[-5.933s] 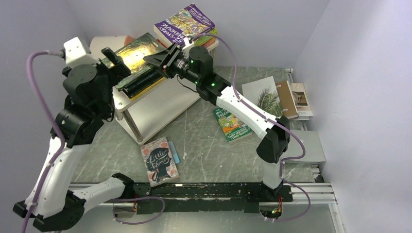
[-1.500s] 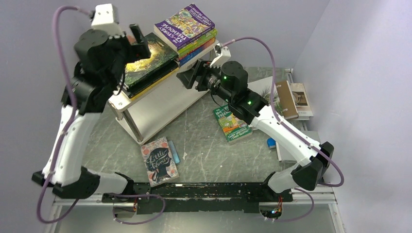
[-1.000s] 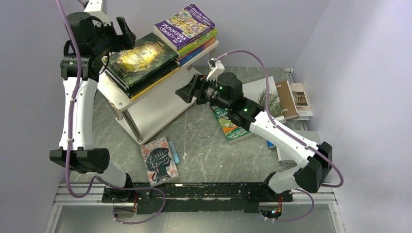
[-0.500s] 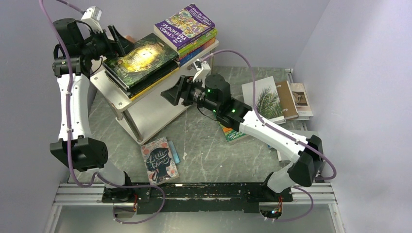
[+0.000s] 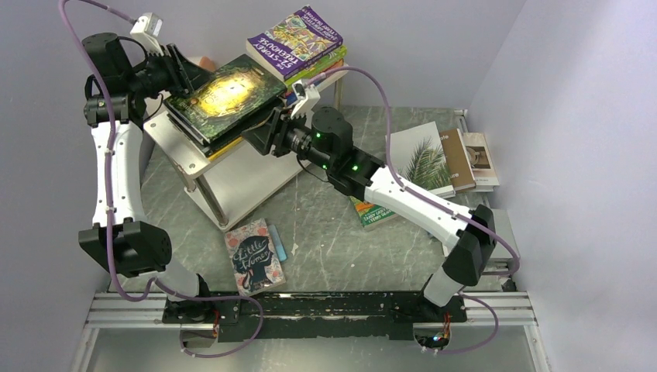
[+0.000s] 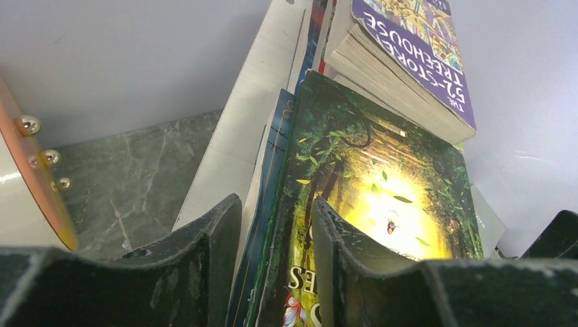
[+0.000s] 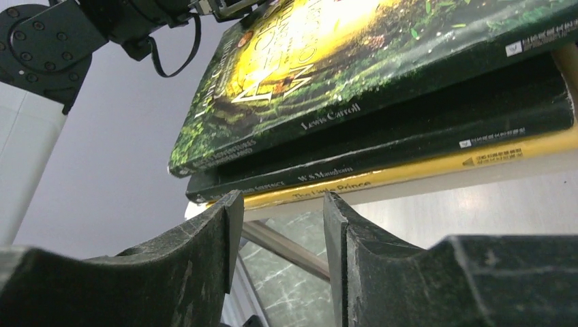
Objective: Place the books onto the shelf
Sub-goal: Adjust the book on the shelf.
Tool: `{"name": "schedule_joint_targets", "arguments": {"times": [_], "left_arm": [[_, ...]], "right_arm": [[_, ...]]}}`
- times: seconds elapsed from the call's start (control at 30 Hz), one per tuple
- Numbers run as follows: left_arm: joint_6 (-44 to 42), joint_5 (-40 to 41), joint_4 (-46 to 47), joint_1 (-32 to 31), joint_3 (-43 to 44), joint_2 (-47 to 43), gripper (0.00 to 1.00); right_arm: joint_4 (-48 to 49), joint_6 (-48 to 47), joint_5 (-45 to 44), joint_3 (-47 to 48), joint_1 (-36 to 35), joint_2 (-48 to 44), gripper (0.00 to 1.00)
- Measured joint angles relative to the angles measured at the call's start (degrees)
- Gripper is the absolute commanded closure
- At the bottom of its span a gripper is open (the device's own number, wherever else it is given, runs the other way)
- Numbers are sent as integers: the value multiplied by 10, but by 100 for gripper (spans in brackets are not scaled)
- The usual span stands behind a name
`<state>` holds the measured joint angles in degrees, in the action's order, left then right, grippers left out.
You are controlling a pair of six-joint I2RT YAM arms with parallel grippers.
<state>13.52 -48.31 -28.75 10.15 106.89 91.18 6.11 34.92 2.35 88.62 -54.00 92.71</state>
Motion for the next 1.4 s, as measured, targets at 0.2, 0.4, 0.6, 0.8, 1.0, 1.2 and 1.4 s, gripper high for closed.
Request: {"name": "schedule_joint_targets", "arguments": {"times": [0.2,0.4,0.6,0.8,1.0,1.2,1.4], "left_arm": [[8,-13,15,3,-9,-6,64],[16,-25,31,3,-27,-18,65],[15,-25,38,3,-36,-22,58],[20,-33,8,7,-7,-12,40],[42,-54,6,18,19,-2,34],[48,-70,6,24,20,0,40],[49,-86,7,24,16,1,51]], "right_arm": [[5,-7,-2,22,0,23,56],[14,-10,-2,22,0,30,58],[27,-12,2,15,0,29,59],[56,-19,4,-31,0,3,54],[82,-25,14,-47,0,-21,52],[88,-25,15,-34,0,-15,55],[68,-21,-5,23,-1,18,68]]}}
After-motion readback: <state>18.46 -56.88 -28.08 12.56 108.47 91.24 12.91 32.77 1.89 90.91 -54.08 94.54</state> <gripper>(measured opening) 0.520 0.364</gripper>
